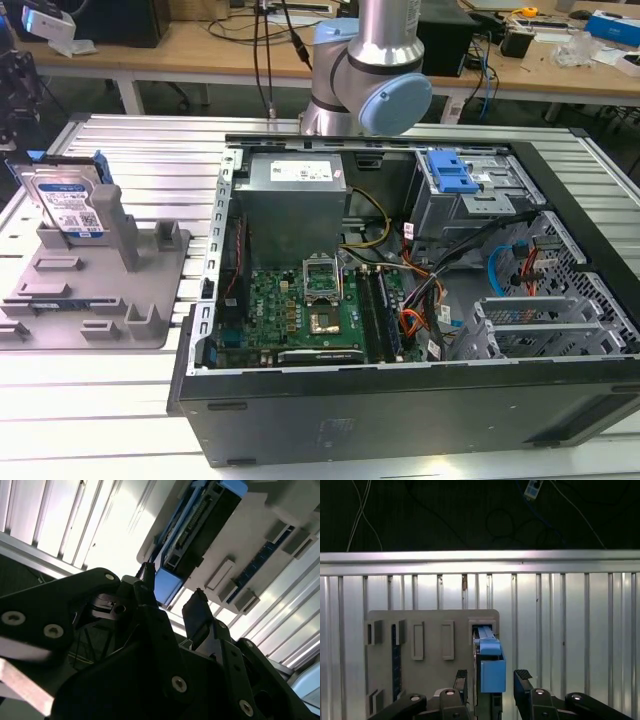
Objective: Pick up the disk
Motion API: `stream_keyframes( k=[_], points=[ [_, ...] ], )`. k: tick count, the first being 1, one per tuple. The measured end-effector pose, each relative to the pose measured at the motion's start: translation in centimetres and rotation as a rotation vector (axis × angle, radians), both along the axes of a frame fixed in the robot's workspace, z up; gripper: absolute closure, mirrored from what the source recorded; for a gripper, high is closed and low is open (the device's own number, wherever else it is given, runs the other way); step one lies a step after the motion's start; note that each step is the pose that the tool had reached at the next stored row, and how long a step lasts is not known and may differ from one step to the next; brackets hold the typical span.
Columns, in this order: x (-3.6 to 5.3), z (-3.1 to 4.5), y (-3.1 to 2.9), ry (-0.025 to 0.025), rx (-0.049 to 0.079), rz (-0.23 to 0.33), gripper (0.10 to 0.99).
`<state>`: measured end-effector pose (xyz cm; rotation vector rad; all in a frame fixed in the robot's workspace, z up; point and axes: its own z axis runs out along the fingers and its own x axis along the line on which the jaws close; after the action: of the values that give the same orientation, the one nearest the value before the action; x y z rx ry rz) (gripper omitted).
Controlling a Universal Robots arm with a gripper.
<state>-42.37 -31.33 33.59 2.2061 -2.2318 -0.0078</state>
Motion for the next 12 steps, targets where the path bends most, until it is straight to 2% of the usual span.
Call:
stream_keyframes(
  k=[12],
  points=[
    [0.01,-1.33,-0.05,0.0001,0.000,0.000,0.588]
  ],
)
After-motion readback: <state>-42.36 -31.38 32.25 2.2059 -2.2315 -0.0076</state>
